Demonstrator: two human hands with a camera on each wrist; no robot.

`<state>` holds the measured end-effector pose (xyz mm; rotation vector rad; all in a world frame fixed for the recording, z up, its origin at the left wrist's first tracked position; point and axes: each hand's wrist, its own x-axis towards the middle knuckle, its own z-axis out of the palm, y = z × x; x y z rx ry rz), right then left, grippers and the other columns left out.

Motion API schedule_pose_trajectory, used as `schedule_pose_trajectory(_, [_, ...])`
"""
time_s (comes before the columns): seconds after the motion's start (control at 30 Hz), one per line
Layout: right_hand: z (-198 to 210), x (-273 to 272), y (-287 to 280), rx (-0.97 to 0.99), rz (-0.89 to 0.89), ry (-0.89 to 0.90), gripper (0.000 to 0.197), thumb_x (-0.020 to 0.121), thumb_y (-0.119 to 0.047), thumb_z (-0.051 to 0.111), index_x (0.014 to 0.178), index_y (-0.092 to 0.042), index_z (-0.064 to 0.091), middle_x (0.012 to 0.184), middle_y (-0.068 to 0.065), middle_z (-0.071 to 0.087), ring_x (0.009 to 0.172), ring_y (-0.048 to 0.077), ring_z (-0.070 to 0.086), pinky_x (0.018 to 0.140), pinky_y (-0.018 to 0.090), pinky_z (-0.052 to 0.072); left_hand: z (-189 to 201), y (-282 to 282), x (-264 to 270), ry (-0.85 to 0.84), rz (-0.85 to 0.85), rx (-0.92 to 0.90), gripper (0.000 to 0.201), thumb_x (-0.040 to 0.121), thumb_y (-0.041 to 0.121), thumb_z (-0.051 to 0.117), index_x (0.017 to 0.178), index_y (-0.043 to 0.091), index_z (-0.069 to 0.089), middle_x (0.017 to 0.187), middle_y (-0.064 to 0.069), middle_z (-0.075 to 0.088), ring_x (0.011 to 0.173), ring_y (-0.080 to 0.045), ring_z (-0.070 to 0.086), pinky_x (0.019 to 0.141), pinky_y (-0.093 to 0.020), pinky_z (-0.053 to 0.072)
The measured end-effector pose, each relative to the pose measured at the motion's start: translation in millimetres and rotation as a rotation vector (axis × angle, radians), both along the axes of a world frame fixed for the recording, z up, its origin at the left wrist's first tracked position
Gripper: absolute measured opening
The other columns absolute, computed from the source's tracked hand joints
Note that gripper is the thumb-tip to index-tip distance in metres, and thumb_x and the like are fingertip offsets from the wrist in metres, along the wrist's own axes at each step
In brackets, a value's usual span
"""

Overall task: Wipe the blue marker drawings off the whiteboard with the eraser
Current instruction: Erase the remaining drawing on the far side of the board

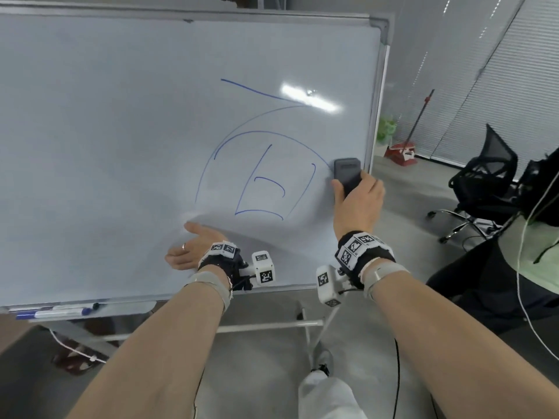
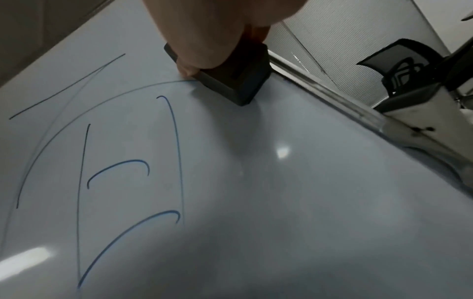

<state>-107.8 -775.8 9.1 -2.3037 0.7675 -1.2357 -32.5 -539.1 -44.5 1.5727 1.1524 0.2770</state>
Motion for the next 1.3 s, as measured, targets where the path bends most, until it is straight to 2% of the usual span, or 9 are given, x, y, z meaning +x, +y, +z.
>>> schedule_pose_trajectory(0.1, [2.1,9.1,19.5,0.015,0.049,-0.022,0.059,0.088,-0.047,0.063,0.12,0.001,0.054,0.11,0.021,0.056,0.101,0.04,0.052,0.086,0.049,0.046,7.2,16.1,-0.5,-0.017,-0.05,0.025,0.077,0.099,0.052,0.032,0.154,0.002,0.012,0.163,-0.012,0.01,0.15,-0.028,0.01,0.119,-0.043,0.007])
schedule_pose_trajectory(0.2, [-12.4,15.5,63.7,-0.1,0.261,0.02,0.053,0.086,-0.044,0.07,0.118,-0.004,0.055,0.106,0.018,0.055,0.096,0.036,0.048,0.085,0.044,0.043,11.5,42.9,0.1,-0.026,-0.063,0.055,0.071,0.1,0.047,0.036,0.154,0.004,0.018,0.163,-0.01,0.012,0.15,-0.027,0.011,0.119,-0.038,0.007])
schedule_pose_trajectory(0.4, [-53.4,17.3,141.9,-0.404,0.677,0.341,0.055,0.07,-0.038,0.086,0.114,-0.015,0.061,0.109,0.014,0.057,0.103,0.038,0.052,0.084,0.047,0.048,-0.9,95.2,-4.2,0.02,-0.106,0.066,0.068,0.099,0.042,0.036,0.152,0.001,0.022,0.16,-0.015,0.018,0.149,-0.028,0.015,0.12,-0.038,0.009])
schedule_pose_trajectory(0.57, [-38.6,8.9,117.5,-0.411,0.587,0.288,0.053,0.077,-0.04,0.078,0.119,-0.014,0.058,0.114,0.011,0.059,0.103,0.034,0.052,0.084,0.043,0.044,3.1,86.8,-10.3,-0.019,-0.128,0.085,0.068,0.098,0.038,0.041,0.15,-0.002,0.022,0.159,-0.018,0.021,0.148,-0.029,0.016,0.12,-0.039,0.01])
schedule_pose_trajectory(0.83, [-13.9,-8.2,1.0,-0.132,0.087,0.085,0.063,0.09,-0.051,0.047,0.122,0.004,0.054,0.111,0.025,0.058,0.101,0.044,0.055,0.087,0.049,0.044,10.7,24.1,-11.8,-0.02,-0.28,0.09,0.073,0.103,0.042,0.033,0.155,0.001,0.003,0.163,-0.017,-0.001,0.152,-0.027,0.002,0.12,-0.039,0.007])
schedule_pose_trajectory(0.93, [-15.9,-6.0,16.0,-0.171,0.131,0.071,0.055,0.09,-0.046,0.056,0.116,0.003,0.053,0.106,0.025,0.056,0.097,0.043,0.052,0.086,0.05,0.045,9.8,28.3,-11.1,-0.027,-0.225,0.078,0.074,0.1,0.045,0.036,0.155,0.003,0.01,0.163,-0.016,0.006,0.15,-0.031,0.01,0.119,-0.041,0.01])
schedule_pose_trajectory(1.03, [-32.8,0.0,57.7,-0.151,0.387,0.127,0.051,0.087,-0.039,0.07,0.117,-0.002,0.052,0.11,0.021,0.053,0.1,0.038,0.046,0.087,0.045,0.042,8.9,44.6,-9.4,-0.006,-0.166,0.105,0.071,0.099,0.044,0.04,0.153,0.004,0.018,0.162,-0.014,0.014,0.148,-0.03,0.016,0.12,-0.04,0.01])
schedule_pose_trajectory(1.13, [-59.0,3.8,92.8,-0.321,0.591,0.261,0.054,0.076,-0.035,0.081,0.115,-0.008,0.056,0.109,0.017,0.055,0.099,0.036,0.049,0.084,0.044,0.045,11.9,59.4,-6.7,-0.005,-0.134,0.093,0.07,0.098,0.04,0.042,0.153,0.003,0.021,0.162,-0.015,0.014,0.148,-0.03,0.017,0.12,-0.039,0.009])
schedule_pose_trajectory(1.3, [-44.6,8.4,91.7,-0.465,0.535,0.253,0.051,0.082,-0.039,0.074,0.121,-0.01,0.057,0.115,0.014,0.058,0.102,0.036,0.052,0.084,0.044,0.045,14.4,65.4,-2.0,0.004,-0.199,0.13,0.067,0.099,0.036,0.038,0.153,0.002,0.02,0.163,-0.014,0.011,0.15,-0.027,0.011,0.121,-0.037,0.008])
